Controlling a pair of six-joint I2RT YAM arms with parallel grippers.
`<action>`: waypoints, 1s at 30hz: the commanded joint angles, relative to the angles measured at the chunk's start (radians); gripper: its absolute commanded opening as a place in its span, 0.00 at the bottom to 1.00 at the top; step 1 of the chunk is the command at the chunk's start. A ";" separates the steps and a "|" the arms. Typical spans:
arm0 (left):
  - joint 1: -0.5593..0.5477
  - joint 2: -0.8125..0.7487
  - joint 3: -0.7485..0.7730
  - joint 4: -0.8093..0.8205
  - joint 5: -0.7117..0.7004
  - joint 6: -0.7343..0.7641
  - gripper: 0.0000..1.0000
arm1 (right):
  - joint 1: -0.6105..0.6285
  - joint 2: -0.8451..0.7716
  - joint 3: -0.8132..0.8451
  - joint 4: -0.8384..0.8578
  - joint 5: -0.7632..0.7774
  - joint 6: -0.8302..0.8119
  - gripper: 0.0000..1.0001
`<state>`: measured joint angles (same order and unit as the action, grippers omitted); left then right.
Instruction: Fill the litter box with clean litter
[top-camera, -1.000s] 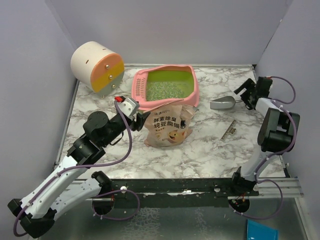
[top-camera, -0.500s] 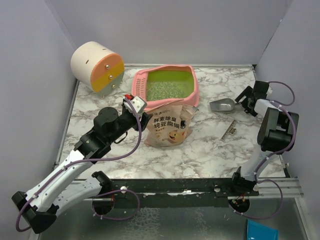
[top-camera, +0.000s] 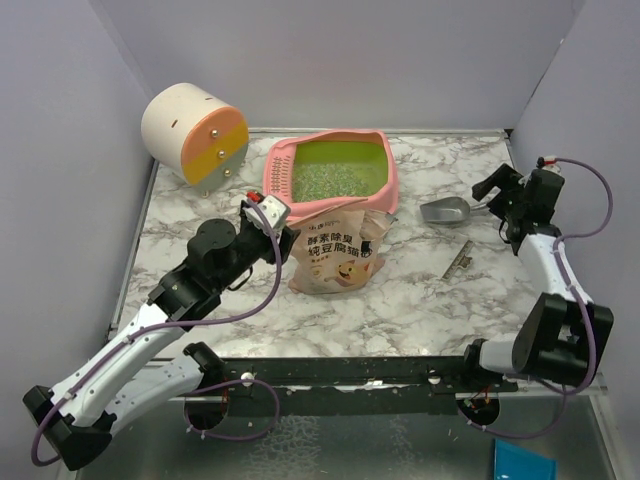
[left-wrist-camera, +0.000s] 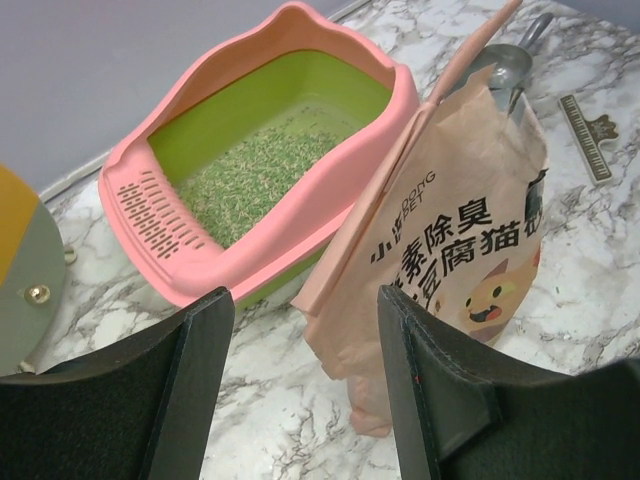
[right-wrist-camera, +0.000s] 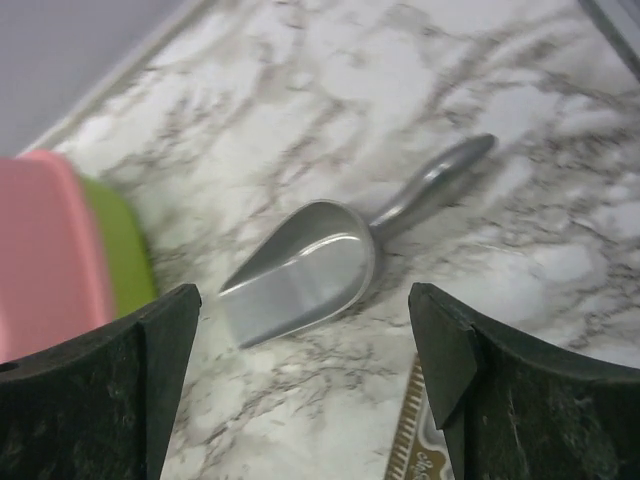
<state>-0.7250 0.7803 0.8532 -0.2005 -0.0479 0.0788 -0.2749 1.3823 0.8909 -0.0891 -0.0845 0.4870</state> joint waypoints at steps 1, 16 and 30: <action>0.001 -0.011 -0.019 0.012 -0.076 -0.030 0.62 | 0.005 -0.153 -0.065 0.139 -0.352 -0.071 0.86; 0.009 -0.045 -0.100 0.159 0.055 -0.013 0.87 | 0.074 -0.239 -0.297 0.520 -0.970 0.040 0.74; 0.010 -0.089 -0.165 0.182 0.044 -0.013 0.88 | 0.259 0.077 -0.340 1.080 -1.152 0.199 0.71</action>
<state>-0.7212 0.6575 0.6701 -0.0456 -0.0109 0.0330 -0.1204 1.4117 0.5224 0.8566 -1.1709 0.7277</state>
